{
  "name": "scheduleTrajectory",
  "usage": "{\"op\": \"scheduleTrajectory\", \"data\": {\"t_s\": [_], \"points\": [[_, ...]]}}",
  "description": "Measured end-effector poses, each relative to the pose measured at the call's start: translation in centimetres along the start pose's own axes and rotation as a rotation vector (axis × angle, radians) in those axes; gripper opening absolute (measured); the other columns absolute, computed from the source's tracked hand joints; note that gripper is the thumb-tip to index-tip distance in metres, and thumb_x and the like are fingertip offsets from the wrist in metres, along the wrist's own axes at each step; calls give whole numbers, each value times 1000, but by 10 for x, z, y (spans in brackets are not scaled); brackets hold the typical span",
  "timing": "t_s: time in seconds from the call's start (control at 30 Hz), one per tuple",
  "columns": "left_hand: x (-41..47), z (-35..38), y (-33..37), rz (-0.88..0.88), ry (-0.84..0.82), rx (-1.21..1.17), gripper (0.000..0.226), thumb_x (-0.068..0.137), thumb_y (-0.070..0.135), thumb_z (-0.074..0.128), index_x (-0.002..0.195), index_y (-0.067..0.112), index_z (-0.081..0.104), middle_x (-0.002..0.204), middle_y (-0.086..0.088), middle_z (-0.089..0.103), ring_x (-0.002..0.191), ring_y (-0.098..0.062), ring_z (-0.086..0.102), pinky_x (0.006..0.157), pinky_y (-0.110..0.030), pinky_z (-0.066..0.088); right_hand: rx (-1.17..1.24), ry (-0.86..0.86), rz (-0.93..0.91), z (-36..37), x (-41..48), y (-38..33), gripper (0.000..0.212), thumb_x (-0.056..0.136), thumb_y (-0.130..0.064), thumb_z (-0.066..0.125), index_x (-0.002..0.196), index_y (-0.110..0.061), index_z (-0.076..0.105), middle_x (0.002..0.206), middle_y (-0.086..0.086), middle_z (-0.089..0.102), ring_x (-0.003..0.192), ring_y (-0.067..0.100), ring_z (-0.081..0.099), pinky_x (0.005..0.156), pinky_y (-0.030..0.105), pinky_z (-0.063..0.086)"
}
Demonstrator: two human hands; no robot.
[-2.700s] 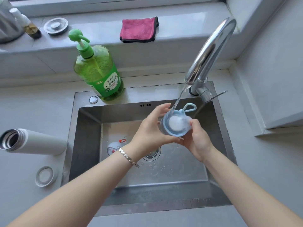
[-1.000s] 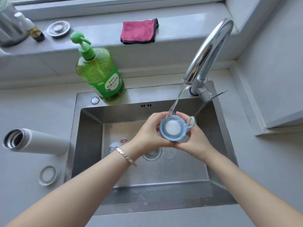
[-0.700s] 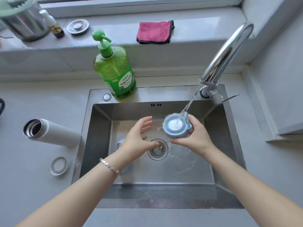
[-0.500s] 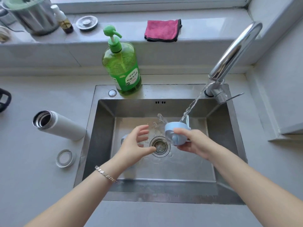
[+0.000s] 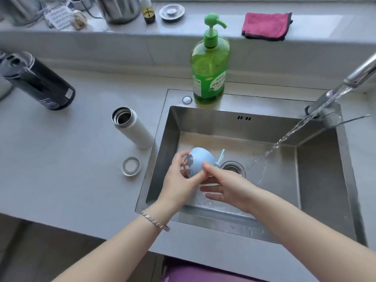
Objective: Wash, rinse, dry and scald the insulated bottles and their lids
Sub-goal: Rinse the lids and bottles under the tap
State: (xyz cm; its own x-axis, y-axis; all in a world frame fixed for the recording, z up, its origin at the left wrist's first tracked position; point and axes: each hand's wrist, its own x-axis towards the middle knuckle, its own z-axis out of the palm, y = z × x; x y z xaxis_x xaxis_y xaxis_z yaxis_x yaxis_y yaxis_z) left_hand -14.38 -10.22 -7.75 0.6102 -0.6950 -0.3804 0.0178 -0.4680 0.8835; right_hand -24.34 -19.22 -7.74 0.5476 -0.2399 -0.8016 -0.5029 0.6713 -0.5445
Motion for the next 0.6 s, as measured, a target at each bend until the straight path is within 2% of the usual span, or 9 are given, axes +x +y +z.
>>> {"op": "scheduleTrajectory", "data": {"t_s": [0.1, 0.17, 0.23, 0.27, 0.37, 0.5, 0.6], "points": [[2, -43, -8, 92, 70, 116, 51, 71, 11, 79, 106, 35, 51, 98, 11, 57, 82, 11, 56, 71, -3, 42, -181, -9, -6, 29, 12, 1, 39, 91, -48, 49, 103, -13, 62, 103, 5, 63, 92, 17, 59, 84, 30, 49], [9, -79, -18, 107, 114, 294, 58, 67, 7, 78, 113, 32, 54, 106, 4, 53, 92, 12, 50, 83, -6, 41, -264, 28, -7, 40, 19, 3, 26, 92, -42, 49, 91, -17, 59, 100, 5, 61, 89, 17, 59, 83, 29, 49], [19, -122, -31, 46, 155, 455, 61, 65, 9, 77, 118, 31, 56, 111, 2, 45, 107, -9, 49, 97, -23, 41, -318, 88, -37, 42, 25, 3, 15, 94, -29, 51, 92, -16, 58, 93, 4, 62, 85, 18, 59, 76, 26, 48], [24, -142, -37, 5, 168, 510, 62, 65, 10, 76, 120, 32, 56, 113, 1, 40, 112, -18, 47, 99, -26, 39, -334, 127, -63, 41, 28, 2, 11, 95, -23, 50, 97, -14, 58, 88, 3, 62, 83, 18, 58, 73, 24, 47], [40, -193, -51, -65, 166, 691, 65, 67, 10, 74, 126, 28, 54, 121, -1, 37, 118, -27, 39, 93, -22, 32, -307, 263, -127, 35, 37, 4, 13, 94, -11, 49, 105, -10, 56, 81, 3, 61, 78, 17, 58, 70, 23, 46], [64, -231, -70, -68, 88, 835, 71, 64, 8, 74, 129, 18, 49, 125, -1, 47, 116, -30, 40, 85, -23, 30, -290, 346, -111, 36, 46, 8, 16, 94, -6, 44, 106, -7, 56, 81, 6, 61, 86, 23, 58, 80, 33, 48], [78, -239, -84, -97, -12, 853, 69, 66, 5, 71, 129, 15, 44, 124, -4, 51, 111, -27, 44, 80, -25, 35, -305, 349, -102, 38, 52, 14, 17, 94, -4, 44, 106, -7, 56, 82, 7, 61, 85, 25, 58, 73, 28, 46]]}}
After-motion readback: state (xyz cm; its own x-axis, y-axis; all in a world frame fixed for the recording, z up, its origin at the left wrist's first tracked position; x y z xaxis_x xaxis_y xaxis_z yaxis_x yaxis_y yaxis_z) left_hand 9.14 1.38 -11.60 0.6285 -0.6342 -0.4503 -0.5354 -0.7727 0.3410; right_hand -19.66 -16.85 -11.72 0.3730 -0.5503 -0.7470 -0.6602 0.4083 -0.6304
